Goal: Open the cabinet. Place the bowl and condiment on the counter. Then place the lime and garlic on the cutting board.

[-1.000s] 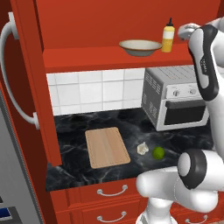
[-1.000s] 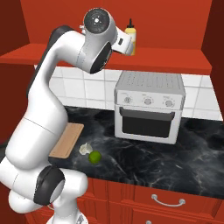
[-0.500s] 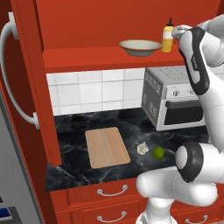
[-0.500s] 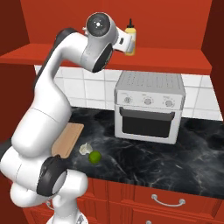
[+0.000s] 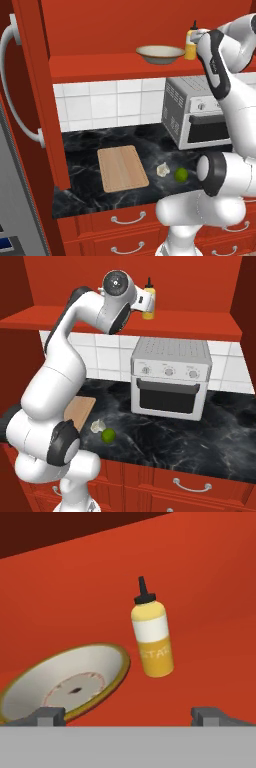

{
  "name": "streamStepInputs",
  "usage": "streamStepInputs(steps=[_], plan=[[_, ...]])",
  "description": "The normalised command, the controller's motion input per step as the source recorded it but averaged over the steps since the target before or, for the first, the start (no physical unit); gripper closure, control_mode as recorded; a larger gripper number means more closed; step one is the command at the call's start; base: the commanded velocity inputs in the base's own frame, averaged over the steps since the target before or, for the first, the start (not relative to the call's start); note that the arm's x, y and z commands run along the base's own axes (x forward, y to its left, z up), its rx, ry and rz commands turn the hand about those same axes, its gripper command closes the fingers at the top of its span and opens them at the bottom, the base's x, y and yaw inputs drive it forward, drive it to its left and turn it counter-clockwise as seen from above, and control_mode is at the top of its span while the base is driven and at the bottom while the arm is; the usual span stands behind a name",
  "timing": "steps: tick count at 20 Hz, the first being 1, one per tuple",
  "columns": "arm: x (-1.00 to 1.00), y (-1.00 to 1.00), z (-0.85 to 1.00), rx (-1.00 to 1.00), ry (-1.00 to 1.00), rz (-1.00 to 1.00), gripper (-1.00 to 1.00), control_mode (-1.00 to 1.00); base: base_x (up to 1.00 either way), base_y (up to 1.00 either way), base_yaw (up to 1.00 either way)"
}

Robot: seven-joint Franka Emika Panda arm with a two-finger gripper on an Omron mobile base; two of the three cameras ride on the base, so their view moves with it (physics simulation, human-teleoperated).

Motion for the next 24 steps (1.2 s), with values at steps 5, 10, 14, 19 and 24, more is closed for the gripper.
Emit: streamStepInputs(steps=[5, 10, 14, 19, 24], plan=[[0.19, -0.1, 0.0, -0.03, 0.0, 0.0, -1.0, -1.0, 0.0, 0.0, 0.0], [0.21, -0.03, 0.0, -0.01, 0.0, 0.0, -1.0, -1.0, 0.0, 0.0, 0.0], [0.29, -0.01, -0.01, -0.02, 0.0, 0.0, -1.0, -1.0, 0.0, 0.0, 0.0], [0.25, -0.03, -0.03, -0.04, 0.0, 0.0, -1.0, -1.0, 0.0, 0.0, 0.0], [0.24, -0.08, -0.03, -0.04, 0.0, 0.0, -1.0, -1.0, 0.0, 0.0, 0.0]])
